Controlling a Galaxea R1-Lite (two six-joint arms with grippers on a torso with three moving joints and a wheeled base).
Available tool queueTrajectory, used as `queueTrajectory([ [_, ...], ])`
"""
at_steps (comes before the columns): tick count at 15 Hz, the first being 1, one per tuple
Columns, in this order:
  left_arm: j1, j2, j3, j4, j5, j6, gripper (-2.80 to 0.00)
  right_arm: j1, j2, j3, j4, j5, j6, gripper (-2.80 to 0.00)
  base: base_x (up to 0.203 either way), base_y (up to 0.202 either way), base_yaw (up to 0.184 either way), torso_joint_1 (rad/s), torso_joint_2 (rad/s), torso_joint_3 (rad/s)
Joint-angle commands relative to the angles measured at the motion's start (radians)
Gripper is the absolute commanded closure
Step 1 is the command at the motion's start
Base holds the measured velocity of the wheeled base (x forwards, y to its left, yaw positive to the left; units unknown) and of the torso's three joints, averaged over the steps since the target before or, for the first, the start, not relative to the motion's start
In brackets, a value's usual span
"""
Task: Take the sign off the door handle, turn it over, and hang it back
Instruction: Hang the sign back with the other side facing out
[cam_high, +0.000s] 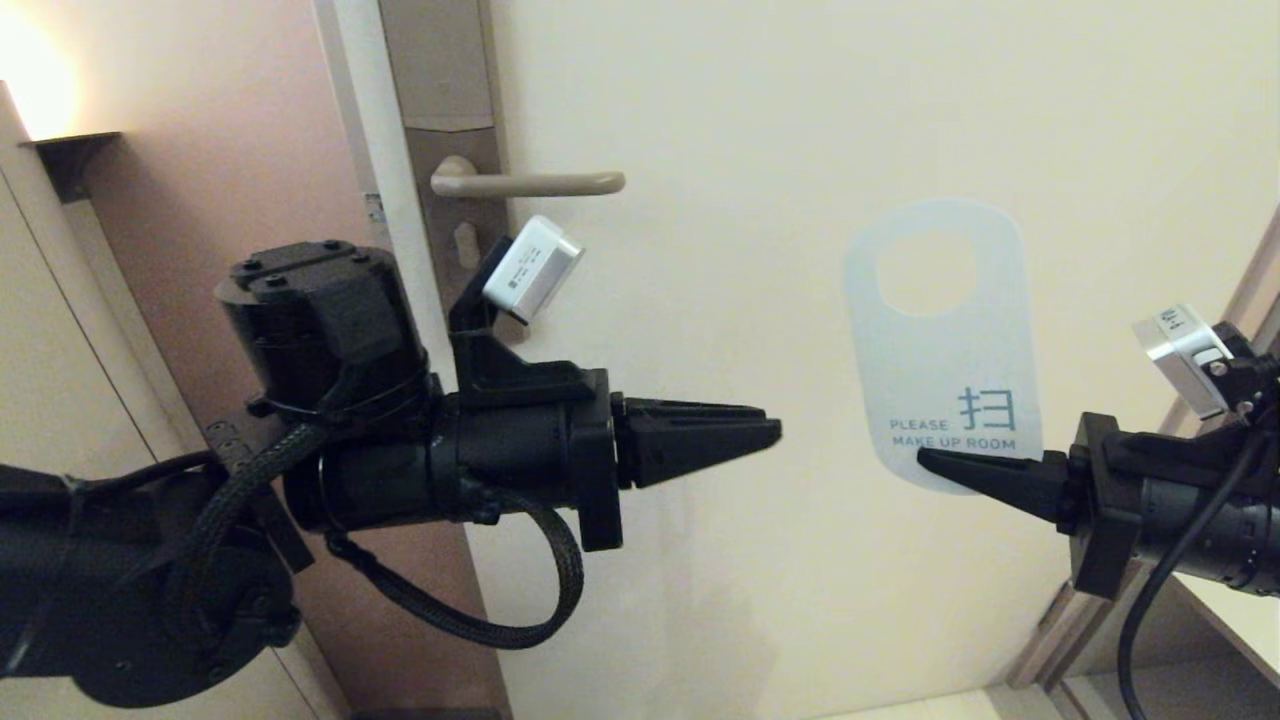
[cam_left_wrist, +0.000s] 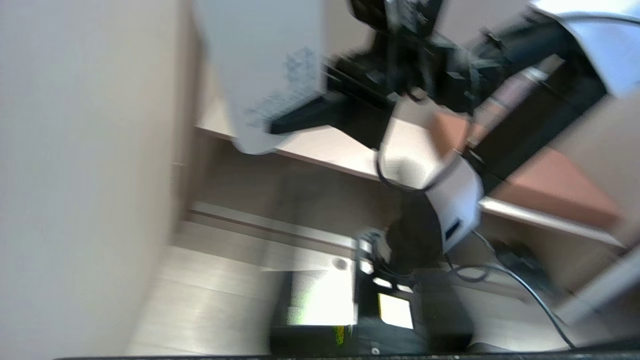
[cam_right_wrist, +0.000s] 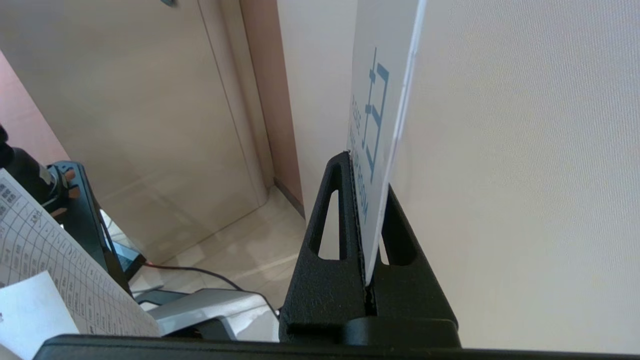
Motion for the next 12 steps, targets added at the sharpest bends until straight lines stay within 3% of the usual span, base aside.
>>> queueTrajectory([
  [1,0.003,-0.074,0.039,0.001,0.077,0.016,0.00,0.000,-0.027,0.017,-0.004,-0.005,0.000,0.00,0.000,0.000,0.000,0.000,0.00,0.000],
  [3,0.031,-0.133,0.095,0.045,0.171,0.124,0.00,-0.003,-0.044,0.032,-0.004,-0.007,0.000,0.00,0.000,0.000,0.000,0.000,0.00,0.000],
  [6,0.099,-0.246,0.205,0.114,0.238,0.223,0.00,-0.007,-0.073,0.083,-0.004,-0.029,0.001,0.00,0.000,0.000,0.000,0.000,0.00,0.000],
  [9,0.238,-0.359,0.318,0.180,0.320,0.284,0.00,-0.009,-0.085,0.104,-0.004,-0.031,0.001,0.00,0.000,0.000,0.000,0.000,0.00,0.000],
  [12,0.416,-0.471,0.429,0.252,0.422,0.384,0.00,-0.010,-0.080,0.101,-0.004,-0.033,0.000,0.00,0.000,0.000,0.000,0.000,0.00,0.000],
])
